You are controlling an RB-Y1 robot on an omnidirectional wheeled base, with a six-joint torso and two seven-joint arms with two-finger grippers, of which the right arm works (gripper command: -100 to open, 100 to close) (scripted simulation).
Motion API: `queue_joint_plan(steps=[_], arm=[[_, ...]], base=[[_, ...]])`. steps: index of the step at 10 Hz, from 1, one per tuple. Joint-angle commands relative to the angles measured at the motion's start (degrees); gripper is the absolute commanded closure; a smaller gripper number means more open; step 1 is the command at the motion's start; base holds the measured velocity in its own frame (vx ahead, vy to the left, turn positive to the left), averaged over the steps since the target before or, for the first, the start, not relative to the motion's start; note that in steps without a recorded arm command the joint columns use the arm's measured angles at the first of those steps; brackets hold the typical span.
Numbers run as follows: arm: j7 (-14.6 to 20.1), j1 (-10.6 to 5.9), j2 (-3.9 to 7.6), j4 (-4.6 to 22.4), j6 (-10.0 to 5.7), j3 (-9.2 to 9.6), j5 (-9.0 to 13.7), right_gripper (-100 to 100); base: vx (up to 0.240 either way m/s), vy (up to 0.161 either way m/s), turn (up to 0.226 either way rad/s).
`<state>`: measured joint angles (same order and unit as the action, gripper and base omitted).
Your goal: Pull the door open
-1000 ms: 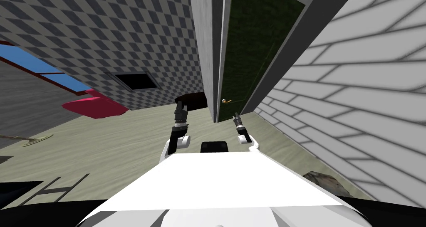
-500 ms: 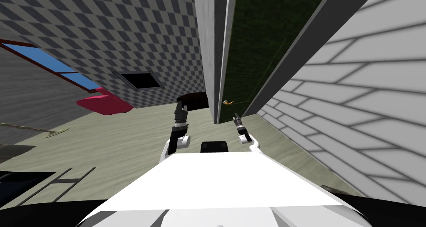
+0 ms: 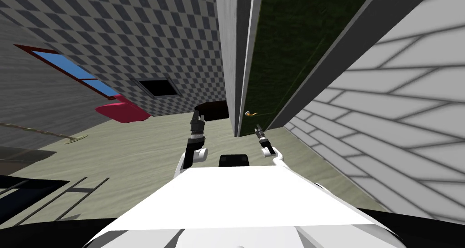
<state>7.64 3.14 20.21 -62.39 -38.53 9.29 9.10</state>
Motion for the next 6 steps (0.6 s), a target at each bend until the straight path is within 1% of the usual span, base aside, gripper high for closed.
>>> queue_joint_plan(steps=[1,2,3,5,6], arm=[[0.39,-0.62,0.52,1.64,-0.35,0.3,0.17,-100],[0.76,-1.4,1.08,3.52,-0.66,0.65,0.37,-100],[0.95,-1.78,1.35,4.45,-0.81,0.82,0.47,-100],[1.25,-2.4,1.79,5.95,-1.05,1.1,0.62,-100],[1.54,-3.02,2.23,7.45,-1.3,1.38,0.78,-100]], base=[[0.095,-0.053,0.07],[0.093,-0.079,0.132],[0.093,-0.078,0.126],[0.1,-0.044,0.049],[0.098,-0.048,0.096]])
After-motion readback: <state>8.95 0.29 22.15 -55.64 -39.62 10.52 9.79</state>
